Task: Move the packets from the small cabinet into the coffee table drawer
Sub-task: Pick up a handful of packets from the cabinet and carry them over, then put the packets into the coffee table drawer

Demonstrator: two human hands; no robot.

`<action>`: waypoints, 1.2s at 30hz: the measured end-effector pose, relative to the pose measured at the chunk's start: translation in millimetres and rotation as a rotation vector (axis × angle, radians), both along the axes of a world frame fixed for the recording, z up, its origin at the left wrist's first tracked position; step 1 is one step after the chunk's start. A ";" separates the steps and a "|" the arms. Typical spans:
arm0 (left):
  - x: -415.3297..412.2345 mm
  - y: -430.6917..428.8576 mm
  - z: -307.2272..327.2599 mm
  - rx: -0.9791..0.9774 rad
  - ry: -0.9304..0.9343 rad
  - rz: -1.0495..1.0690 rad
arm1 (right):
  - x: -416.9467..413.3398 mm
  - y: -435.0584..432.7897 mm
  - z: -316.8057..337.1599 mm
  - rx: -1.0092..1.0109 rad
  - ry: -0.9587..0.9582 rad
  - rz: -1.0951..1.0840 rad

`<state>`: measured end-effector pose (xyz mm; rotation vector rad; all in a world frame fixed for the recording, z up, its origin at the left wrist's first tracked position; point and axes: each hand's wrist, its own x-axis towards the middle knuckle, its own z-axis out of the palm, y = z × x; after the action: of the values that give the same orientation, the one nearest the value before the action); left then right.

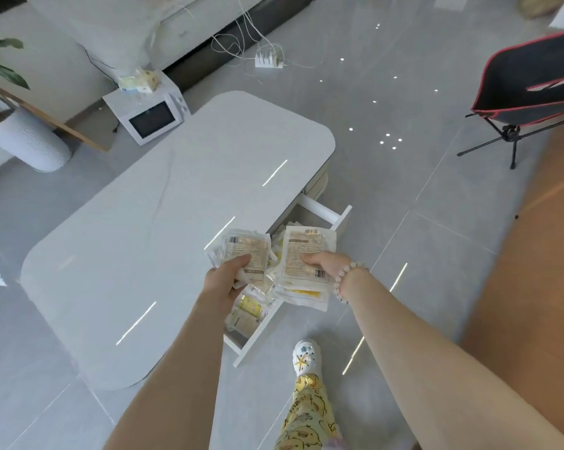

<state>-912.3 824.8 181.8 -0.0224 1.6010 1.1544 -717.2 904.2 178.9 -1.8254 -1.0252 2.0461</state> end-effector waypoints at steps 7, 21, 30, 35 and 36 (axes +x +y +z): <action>-12.2 61.4 -15.8 -0.032 -0.035 -0.055 | -7.9 50.3 -13.1 -0.030 -0.016 -0.039; -4.9 107.2 -49.6 -0.151 -0.102 0.010 | -7.2 108.3 -43.8 -0.160 -0.042 -0.009; 7.1 119.9 -108.7 -0.247 -0.172 0.147 | -17.8 150.3 -105.2 -0.262 -0.140 0.135; 15.6 122.0 -157.1 -0.301 -0.216 0.268 | -29.7 163.9 -148.4 -0.292 -0.198 0.206; 16.4 120.3 -168.4 -0.326 -0.216 0.292 | -31.2 164.3 -158.9 -0.294 -0.222 0.239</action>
<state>-895.8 945.0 13.4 -0.5907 1.6084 1.0546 -748.4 1068.4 20.0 -2.2138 -1.0932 2.2723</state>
